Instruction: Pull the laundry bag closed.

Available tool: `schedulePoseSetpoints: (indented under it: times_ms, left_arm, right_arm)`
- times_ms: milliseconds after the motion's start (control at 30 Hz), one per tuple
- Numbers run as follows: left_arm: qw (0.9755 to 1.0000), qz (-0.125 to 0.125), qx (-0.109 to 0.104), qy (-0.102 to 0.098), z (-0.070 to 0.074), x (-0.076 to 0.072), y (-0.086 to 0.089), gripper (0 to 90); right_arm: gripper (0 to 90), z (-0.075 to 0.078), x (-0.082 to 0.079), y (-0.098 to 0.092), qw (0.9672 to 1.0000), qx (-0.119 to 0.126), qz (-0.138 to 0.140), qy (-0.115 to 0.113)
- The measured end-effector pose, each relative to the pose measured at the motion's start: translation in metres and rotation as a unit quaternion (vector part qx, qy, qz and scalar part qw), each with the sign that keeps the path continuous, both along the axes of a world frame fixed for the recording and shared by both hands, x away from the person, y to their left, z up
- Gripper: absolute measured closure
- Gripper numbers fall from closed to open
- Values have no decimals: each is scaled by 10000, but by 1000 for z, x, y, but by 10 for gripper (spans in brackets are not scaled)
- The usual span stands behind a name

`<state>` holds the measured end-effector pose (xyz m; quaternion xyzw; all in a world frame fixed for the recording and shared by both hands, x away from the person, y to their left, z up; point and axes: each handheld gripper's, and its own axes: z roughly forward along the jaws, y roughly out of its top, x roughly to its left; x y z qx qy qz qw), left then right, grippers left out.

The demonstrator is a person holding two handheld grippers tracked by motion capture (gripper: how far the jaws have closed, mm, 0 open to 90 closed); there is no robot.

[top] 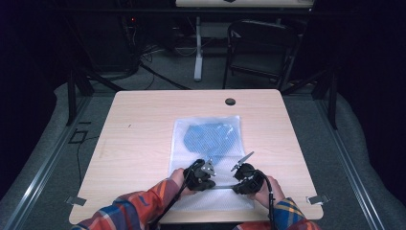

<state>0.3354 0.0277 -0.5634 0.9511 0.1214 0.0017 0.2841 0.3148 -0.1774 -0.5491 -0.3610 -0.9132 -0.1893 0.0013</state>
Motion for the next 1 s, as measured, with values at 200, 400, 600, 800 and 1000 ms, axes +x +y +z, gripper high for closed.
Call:
schedulePoseSetpoints:
  times_ms: [200,400,600,800,1000]
  left_arm:
    - [10000,6,2,15,0,0,0,900]
    - [10000,-4,5,7,0,0,0,900]
    - [10000,-7,-4,12,0,0,0,900]
    - [10000,-7,7,16,0,0,0,900]
    - [10000,-9,-5,20,0,1,0,900]
  right_arm:
    - [868,1,0,-6,10000,34,-62,29]
    - [868,2,0,-8,10000,33,-30,34]
    - [868,2,-1,-11,10000,26,-87,25]
    - [868,3,-1,-12,10000,16,-45,41]
    - [868,3,-1,-12,10000,31,-73,40]
